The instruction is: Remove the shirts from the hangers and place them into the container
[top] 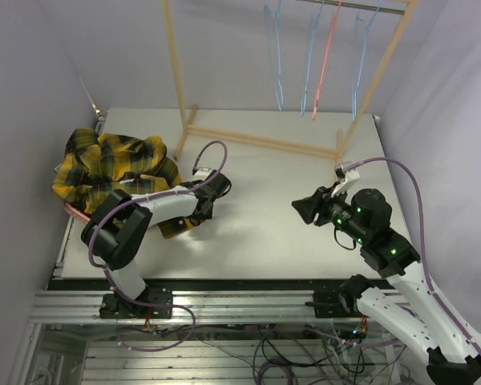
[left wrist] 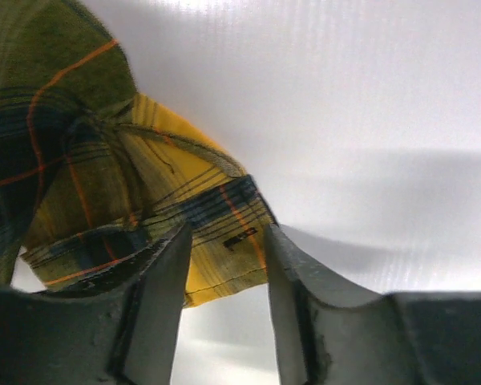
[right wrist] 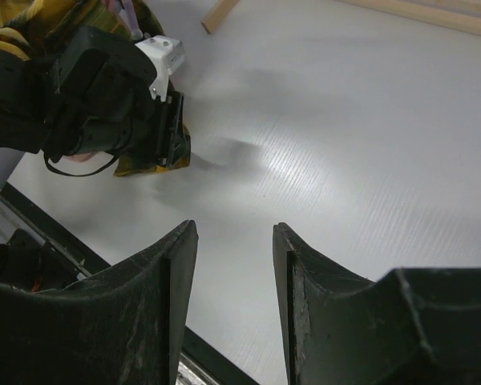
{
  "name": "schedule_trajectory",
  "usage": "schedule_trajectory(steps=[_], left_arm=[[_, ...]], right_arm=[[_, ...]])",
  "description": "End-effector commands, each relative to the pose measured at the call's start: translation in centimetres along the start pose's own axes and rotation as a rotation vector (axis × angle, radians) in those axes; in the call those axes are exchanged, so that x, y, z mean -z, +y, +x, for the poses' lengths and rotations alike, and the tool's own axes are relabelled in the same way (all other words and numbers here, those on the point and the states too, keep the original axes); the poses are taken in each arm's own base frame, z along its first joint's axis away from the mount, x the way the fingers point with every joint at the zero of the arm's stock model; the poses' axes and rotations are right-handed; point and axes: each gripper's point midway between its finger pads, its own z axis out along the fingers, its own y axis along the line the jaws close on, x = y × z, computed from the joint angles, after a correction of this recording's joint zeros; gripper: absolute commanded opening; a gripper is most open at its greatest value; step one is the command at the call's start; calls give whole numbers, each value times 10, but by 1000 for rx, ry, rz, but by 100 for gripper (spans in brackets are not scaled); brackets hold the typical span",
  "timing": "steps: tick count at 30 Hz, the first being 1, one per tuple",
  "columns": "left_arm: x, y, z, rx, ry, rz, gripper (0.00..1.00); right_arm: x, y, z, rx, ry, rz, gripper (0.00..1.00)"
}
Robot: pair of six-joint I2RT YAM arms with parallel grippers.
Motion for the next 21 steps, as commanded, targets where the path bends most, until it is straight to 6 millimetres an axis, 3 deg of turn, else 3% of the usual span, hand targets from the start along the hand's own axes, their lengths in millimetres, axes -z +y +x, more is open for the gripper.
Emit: schedule_trajectory(steps=[1,4,9,10,11,13,15,21], left_arm=[[-15,-4,45,-31,136,33,45],[-6,-5,36,-12,116,48,10],[13,-6,16,12,78,65,8],[17,1,10,25,57,23,13],[22,9,7,35,47,-22,26],[34,25,3,62,32,-93,62],[44,30,1,101,13,-103,82],[55,36,7,262,-23,-65,85]], right_arm=[[1,-3,-1,1,-6,13,43],[1,-4,-1,2,-8,18,43],[0,-4,0,-2,-9,18,43],[0,-4,0,-4,-9,19,43],[1,-4,1,-6,-7,19,43],[1,-4,2,-8,-9,19,43],[0,-5,3,-11,-11,17,43],[-5,-3,9,-21,-1,-2,43]])
